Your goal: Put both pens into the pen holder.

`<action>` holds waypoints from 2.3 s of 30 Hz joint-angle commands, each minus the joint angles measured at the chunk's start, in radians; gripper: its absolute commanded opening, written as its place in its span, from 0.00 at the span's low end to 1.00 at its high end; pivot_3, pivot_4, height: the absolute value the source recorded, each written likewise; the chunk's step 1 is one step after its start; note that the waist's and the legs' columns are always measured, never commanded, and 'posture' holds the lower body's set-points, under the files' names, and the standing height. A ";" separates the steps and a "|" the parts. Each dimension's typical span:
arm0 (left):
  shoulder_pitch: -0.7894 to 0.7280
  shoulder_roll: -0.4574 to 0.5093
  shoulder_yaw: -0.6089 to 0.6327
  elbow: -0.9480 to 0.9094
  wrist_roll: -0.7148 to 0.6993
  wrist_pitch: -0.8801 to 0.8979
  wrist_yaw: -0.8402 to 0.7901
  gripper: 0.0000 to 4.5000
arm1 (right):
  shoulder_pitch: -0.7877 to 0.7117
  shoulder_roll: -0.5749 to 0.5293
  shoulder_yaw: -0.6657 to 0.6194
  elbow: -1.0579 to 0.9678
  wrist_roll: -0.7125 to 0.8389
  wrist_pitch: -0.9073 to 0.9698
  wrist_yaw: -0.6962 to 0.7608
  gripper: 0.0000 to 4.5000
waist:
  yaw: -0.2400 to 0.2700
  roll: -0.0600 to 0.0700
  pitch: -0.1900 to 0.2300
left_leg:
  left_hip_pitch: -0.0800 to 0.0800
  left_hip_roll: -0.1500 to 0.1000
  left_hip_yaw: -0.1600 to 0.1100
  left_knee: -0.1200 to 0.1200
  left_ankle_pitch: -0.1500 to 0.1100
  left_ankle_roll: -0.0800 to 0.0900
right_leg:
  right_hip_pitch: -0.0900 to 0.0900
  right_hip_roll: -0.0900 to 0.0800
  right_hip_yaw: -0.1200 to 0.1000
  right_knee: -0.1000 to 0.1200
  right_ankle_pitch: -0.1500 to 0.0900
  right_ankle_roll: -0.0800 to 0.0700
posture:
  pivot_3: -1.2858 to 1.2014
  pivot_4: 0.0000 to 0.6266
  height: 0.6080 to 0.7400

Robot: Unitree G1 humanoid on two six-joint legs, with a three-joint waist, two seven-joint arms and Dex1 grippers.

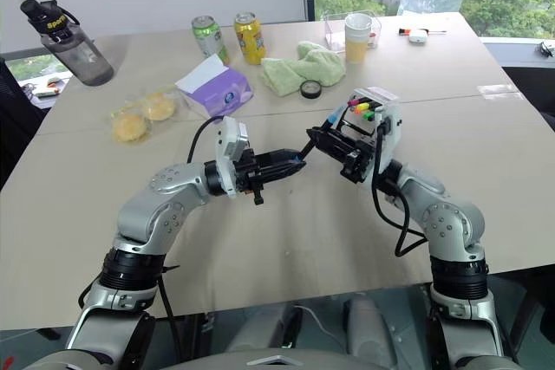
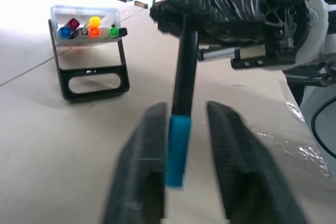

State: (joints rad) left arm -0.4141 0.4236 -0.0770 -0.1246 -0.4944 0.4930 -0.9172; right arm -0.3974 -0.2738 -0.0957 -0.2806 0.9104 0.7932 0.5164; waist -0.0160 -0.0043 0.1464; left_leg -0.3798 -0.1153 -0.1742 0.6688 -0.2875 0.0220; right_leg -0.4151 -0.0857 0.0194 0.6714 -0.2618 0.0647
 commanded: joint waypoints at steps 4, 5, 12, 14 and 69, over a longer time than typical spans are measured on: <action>0.006 0.009 0.024 0.025 0.038 -0.078 0.015 0.68 | -0.064 -0.119 0.065 -0.010 -0.276 -0.269 0.102 0.03 | 0.000 0.000 0.000 | 0.000 0.000 0.000 0.000 0.000 0.000 | 0.000 0.000 0.000 0.000 0.000 0.000 | 0.52 0.24 1.00; 0.010 0.012 0.021 0.022 0.037 -0.078 0.011 0.68 | -0.075 -0.134 0.081 0.004 -0.326 -0.326 0.119 0.03 | -0.001 0.000 0.000 | 0.000 0.000 0.001 0.000 0.000 0.000 | -0.001 0.000 0.000 0.000 0.000 0.000 | 0.52 0.24 1.00; 0.015 0.023 0.005 -0.011 0.055 -0.079 0.014 0.68 | -0.222 -0.189 0.109 0.228 -0.684 -0.832 0.114 0.03 | -0.001 0.000 0.000 | 0.000 0.000 0.002 0.000 0.000 0.000 | -0.001 0.000 -0.001 0.001 0.000 0.000 | 0.52 0.24 1.00; 0.012 0.028 0.009 -0.013 0.058 -0.081 0.016 0.68 | -0.233 -0.210 0.116 0.292 -0.766 -0.942 0.101 0.03 | -0.001 0.000 0.000 | 0.000 0.000 0.001 0.000 0.000 0.000 | -0.001 0.000 -0.001 0.001 0.000 0.000 | 0.52 0.24 1.00; 0.132 0.041 0.112 -0.126 0.147 -0.147 0.251 0.69 | -0.041 -0.166 0.188 0.270 -0.514 -0.792 0.328 0.98 | -0.016 0.000 0.000 | 0.000 0.000 0.001 -0.001 0.000 0.000 | -0.001 0.000 0.002 0.000 0.000 0.000 | 0.52 0.24 1.00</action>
State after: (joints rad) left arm -0.3083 0.4677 -0.0131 -0.2059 -0.3644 0.3836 -0.7155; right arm -0.4745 -0.4220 0.1063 0.0619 0.3291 -0.0721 0.8124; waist -0.0316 -0.0043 0.1464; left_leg -0.3801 -0.1152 -0.1731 0.6680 -0.2875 0.0219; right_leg -0.4166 -0.0856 0.0211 0.6717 -0.2618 0.0647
